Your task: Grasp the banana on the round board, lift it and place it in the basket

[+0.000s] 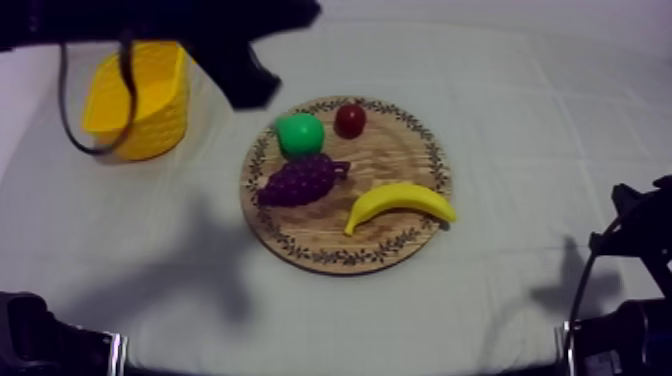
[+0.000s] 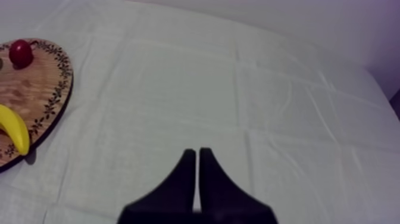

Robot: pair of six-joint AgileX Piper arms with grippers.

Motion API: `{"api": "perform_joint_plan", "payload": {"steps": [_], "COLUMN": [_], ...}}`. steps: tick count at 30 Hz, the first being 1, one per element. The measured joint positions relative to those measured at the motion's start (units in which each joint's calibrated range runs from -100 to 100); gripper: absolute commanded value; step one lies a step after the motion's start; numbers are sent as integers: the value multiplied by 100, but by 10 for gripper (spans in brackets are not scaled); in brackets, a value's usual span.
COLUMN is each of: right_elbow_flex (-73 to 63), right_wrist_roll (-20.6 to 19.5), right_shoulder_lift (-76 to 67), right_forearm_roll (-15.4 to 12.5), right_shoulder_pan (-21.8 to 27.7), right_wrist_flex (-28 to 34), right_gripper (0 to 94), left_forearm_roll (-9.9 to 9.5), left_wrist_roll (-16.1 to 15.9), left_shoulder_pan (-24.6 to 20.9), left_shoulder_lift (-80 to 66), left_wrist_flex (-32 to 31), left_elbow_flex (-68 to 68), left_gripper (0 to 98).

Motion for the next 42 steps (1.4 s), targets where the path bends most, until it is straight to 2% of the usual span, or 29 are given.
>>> {"api": "perform_joint_plan", "payload": {"steps": [10,22,23,28,30,37,42], "right_elbow_flex": [0,0,0,0,0,0,0], "right_wrist_roll": [0,0,0,0,0,0,0], "right_shoulder_lift": [0,0,0,0,0,0,0], "right_forearm_roll": [0,0,0,0,0,0,0], "right_shoulder_pan": [0,0,0,0,0,0,0], "right_wrist_flex": [0,0,0,0,0,0,0], "right_gripper": [3,3,3,3,3,3,3], "left_forearm_roll": [265,383,391,422,419,382,525], "left_wrist_roll": [-10,3,3,68,135,373,288], "left_shoulder_pan": [109,37,37,37,50,57,28], "left_shoulder_lift": [913,1110,1110,1105,1098,1166,1296], "left_wrist_flex": [-533,-710,-745,-971,-1016,-1099,-1074], "left_elbow_flex": [751,1377,1405,1542,1581,1630,1522], "left_gripper": [11,43,84,504,587,613,608]}}
